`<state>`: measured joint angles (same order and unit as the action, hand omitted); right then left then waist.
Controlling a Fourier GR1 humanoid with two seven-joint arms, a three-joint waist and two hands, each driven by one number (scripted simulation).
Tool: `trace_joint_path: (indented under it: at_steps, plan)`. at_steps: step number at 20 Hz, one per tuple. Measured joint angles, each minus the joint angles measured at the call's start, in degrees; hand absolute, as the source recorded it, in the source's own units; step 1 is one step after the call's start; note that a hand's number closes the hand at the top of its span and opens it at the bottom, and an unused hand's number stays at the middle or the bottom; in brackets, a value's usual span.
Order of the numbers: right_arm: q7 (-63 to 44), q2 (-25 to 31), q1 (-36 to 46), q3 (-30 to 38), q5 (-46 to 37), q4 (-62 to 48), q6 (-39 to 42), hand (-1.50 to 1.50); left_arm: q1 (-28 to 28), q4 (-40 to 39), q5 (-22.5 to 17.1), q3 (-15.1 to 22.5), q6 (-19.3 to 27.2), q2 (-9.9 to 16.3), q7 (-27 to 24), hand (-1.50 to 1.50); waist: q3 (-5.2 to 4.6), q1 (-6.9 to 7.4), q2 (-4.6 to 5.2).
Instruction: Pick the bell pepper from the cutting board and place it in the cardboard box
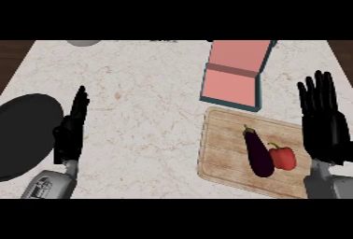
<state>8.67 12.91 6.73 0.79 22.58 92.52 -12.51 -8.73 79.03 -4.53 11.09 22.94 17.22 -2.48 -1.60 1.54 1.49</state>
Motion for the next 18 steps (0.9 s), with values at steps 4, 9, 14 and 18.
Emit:
trace_joint_path:
  at_steps: [4, 9, 14, 18]
  plan:
    - [0.0, 7.9, 0.7, 1.5, -2.4, 4.3, 4.3, -1.50, -1.1, 1.7, -0.1, 0.3, -4.6, 3.3, -0.8, 0.00, 0.96, -1.68, -1.25]
    - [2.1, 23.6, 0.1, 5.0, -10.6, 8.2, 11.1, -1.50, -3.0, 4.6, 0.4, 2.7, -11.2, 7.3, -2.6, 0.00, 1.23, -3.92, -2.09]
    - [14.5, 31.6, -6.8, 9.6, -16.4, 7.1, 17.5, -1.50, -3.4, 6.9, -0.8, 3.3, -16.2, 9.3, -3.5, 0.00, 1.58, -3.52, -1.83]
    - [24.0, 35.4, -10.6, 10.7, -24.2, 7.0, 18.4, -1.50, -3.9, 6.6, -1.8, 2.7, -19.4, 10.5, -4.0, 0.00, 1.63, -3.02, -1.67]
